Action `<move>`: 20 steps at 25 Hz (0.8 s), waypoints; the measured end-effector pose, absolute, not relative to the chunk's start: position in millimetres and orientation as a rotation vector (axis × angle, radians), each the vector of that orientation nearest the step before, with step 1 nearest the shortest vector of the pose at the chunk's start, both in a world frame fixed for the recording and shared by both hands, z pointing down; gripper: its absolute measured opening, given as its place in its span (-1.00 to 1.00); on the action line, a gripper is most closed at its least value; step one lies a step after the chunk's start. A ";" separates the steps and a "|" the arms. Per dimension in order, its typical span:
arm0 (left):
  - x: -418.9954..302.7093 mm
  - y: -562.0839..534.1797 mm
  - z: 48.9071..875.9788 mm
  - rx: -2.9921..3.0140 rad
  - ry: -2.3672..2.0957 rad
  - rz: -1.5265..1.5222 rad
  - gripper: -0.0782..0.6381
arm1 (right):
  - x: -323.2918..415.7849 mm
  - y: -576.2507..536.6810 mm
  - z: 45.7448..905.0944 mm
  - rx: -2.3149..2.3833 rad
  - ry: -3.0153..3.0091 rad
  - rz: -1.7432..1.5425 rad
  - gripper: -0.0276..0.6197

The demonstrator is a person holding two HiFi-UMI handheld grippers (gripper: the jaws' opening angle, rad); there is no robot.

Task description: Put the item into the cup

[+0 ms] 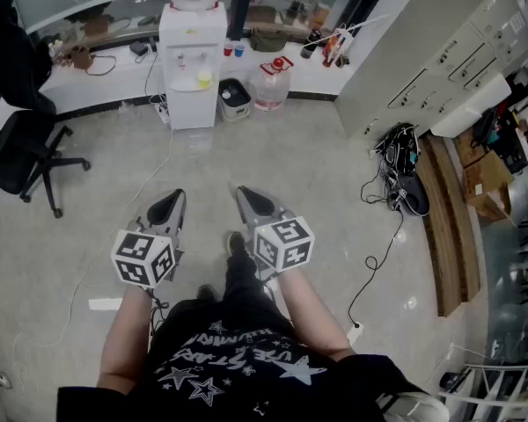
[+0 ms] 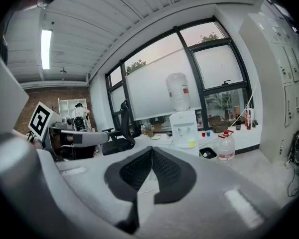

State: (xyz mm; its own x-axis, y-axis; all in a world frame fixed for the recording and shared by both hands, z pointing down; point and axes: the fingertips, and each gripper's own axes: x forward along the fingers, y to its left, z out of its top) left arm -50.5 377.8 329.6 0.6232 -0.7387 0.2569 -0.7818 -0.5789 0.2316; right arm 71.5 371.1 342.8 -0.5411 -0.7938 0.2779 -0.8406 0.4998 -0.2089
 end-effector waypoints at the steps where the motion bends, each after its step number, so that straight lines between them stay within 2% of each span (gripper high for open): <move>1: -49.6 378.6 329.9 2.527 -1.221 0.188 -0.77 | 72.3 372.1 341.7 1.419 -2.599 0.483 -0.91; 20: -57.5 398.9 335.8 2.566 -1.153 0.180 -0.77 | 59.6 383.8 345.9 1.409 -2.612 0.541 -0.91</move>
